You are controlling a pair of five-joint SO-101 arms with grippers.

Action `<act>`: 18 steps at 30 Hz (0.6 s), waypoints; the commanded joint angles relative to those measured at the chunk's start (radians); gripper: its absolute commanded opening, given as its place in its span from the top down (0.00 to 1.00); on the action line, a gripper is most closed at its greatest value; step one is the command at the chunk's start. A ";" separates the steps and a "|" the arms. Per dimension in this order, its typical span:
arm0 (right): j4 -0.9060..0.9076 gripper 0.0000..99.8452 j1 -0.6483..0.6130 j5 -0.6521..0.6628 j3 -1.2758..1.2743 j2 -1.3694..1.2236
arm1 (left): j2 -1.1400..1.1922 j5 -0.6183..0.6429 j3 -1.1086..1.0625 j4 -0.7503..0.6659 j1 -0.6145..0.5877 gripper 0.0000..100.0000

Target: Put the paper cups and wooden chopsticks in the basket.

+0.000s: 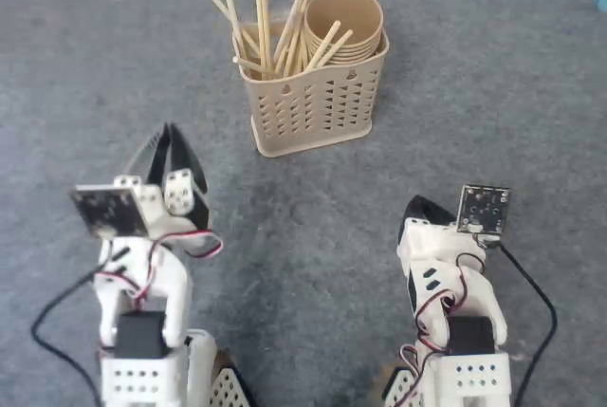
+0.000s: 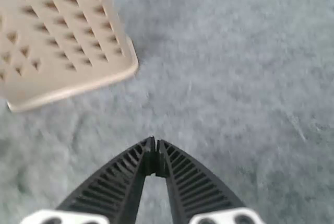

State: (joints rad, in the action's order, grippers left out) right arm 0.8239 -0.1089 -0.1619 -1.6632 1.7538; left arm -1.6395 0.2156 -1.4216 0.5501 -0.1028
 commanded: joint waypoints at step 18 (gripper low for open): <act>0.355 0.99 0.088 0.160 0.066 0.062 | -0.184 -0.276 -0.263 0.402 -0.069 0.99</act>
State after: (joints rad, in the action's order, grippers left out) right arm 1.1738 -0.0307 -0.0514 -1.5850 1.7998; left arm -1.8006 0.0222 -1.6901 0.8861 -0.1703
